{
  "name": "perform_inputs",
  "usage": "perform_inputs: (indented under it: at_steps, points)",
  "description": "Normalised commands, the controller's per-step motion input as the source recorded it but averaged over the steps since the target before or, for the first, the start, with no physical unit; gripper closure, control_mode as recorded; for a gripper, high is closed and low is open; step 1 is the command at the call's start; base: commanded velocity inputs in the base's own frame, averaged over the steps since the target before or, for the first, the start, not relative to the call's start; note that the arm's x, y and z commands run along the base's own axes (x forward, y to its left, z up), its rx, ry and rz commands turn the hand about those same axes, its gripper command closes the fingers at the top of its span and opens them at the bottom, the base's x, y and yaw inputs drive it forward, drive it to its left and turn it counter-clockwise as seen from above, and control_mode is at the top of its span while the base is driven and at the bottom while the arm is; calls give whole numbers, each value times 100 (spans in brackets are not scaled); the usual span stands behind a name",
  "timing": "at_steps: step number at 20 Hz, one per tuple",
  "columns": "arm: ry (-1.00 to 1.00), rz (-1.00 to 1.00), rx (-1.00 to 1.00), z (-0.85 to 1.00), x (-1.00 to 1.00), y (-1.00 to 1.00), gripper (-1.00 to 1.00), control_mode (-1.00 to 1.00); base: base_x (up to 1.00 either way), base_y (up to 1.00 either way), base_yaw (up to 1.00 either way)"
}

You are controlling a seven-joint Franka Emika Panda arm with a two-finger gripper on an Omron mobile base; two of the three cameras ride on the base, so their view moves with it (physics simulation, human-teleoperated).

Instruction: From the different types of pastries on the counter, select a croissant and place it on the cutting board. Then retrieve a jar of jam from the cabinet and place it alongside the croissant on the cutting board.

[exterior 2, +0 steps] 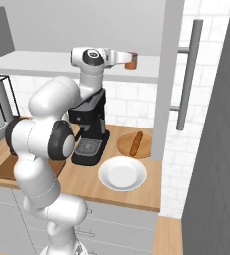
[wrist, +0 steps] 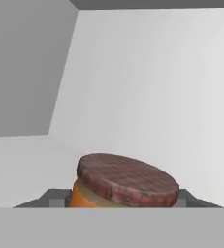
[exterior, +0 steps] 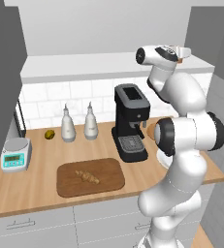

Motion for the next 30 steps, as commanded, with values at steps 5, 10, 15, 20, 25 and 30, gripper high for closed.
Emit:
perform_inputs:
  at_steps: [5,10,15,20,25,30]
  points:
    - [-2,-1,0,16,0,-13,100,-100,0,0,0]
    - [-5,0,0,19,-1,-9,100,-100,0,0,0]
    - [-7,0,0,28,-3,-2,100,-100,0,0,0]
    - [-9,0,0,49,-21,0,100,-100,0,0,0]
    - [-13,0,0,36,-40,3,100,-100,0,0,0]
    - [-10,0,-1,22,-39,19,100,-100,0,0,0]
